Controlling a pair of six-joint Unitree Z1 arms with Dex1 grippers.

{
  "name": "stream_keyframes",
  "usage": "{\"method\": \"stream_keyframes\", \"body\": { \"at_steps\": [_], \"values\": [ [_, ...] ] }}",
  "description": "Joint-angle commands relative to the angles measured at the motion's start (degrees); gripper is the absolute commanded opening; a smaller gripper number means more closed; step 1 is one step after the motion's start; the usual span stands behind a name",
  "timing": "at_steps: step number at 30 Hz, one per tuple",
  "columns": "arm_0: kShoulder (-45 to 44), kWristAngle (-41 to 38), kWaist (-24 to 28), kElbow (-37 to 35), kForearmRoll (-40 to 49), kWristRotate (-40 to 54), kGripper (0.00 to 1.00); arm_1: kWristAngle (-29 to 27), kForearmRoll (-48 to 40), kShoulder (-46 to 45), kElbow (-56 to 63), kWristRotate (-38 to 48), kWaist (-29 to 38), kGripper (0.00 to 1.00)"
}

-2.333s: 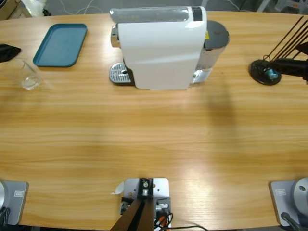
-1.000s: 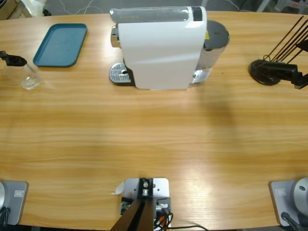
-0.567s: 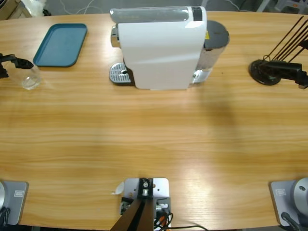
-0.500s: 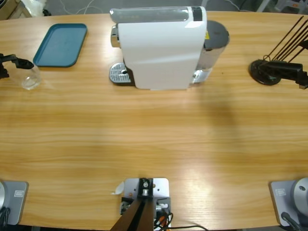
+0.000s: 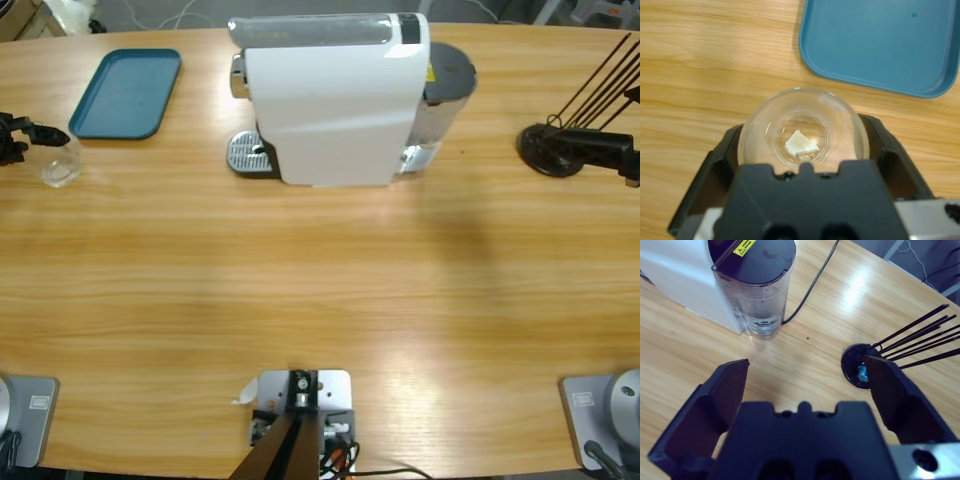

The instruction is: Pour coffee

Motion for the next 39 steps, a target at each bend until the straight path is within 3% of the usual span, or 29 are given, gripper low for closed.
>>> {"method": "stream_keyframes", "body": {
  "at_steps": [1,7,13,24,39],
  "values": [
    [1.2,-3.4,-5.0,1.0,-0.7,1.1,0.135,0.8,-1.1,-0.5,1.8,-0.1,-1.1,1.000],
    [-2.4,-14.4,-8.2,0.0,-0.6,6.3,0.135,0.9,-1.4,-0.5,1.9,-0.1,-1.2,1.000],
    [-3.4,-19.1,-13.8,-5.7,4.5,11.0,0.135,0.9,-1.3,-1.0,2.0,-0.2,-1.2,1.000],
    [5.7,-19.5,-20.7,-18.5,10.0,20.3,0.135,0.8,-0.7,-2.0,2.1,-0.5,-1.2,1.000],
    [13.6,-19.0,-27.2,-23.0,9.0,25.5,0.135,1.1,-0.4,-1.9,1.9,-1.1,-2.9,1.000]
  ]
}}
